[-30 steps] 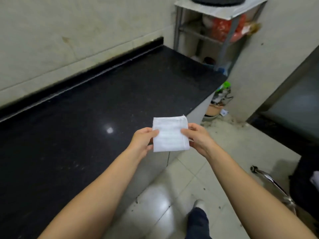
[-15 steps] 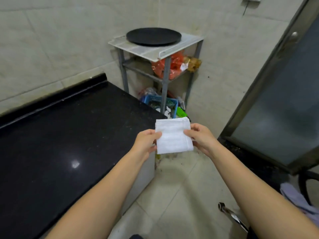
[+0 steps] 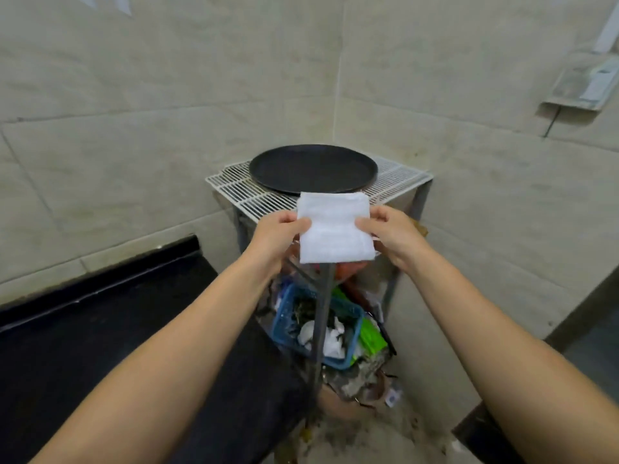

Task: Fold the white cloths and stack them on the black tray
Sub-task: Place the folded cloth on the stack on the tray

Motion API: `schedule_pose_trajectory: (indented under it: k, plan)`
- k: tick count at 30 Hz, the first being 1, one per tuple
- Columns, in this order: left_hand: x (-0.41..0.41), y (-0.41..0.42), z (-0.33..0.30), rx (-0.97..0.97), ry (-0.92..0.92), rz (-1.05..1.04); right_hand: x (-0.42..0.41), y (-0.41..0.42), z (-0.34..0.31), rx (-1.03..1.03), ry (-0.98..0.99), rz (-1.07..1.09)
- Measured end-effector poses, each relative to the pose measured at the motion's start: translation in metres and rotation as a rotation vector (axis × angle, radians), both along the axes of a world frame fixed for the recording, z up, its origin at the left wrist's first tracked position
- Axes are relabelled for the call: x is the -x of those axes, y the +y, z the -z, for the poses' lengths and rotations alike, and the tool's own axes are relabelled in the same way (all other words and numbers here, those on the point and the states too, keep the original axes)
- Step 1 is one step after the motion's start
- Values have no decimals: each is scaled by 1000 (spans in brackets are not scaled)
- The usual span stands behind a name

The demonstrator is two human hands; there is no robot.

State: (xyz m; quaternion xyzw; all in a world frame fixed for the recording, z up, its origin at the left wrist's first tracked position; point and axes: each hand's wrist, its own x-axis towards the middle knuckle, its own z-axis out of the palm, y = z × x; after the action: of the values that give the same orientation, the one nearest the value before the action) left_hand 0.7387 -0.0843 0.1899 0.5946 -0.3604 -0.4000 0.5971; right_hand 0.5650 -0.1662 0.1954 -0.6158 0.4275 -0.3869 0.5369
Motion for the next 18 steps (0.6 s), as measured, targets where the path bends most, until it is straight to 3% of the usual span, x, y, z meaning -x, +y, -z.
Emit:
schedule_pose_trajectory:
  k: [12, 15, 18]
  plan:
    - [-49, -218, -38, -74, -95, -285, -91, -261, -36, 177, 189, -230]
    - [-65, -267, -23, -199, -192, -386, -111, -313, -22, 189, 278, -303]
    - [-76, -294, -6, -367, -431, -456, -128, -350, -3, 241, 423, -396]
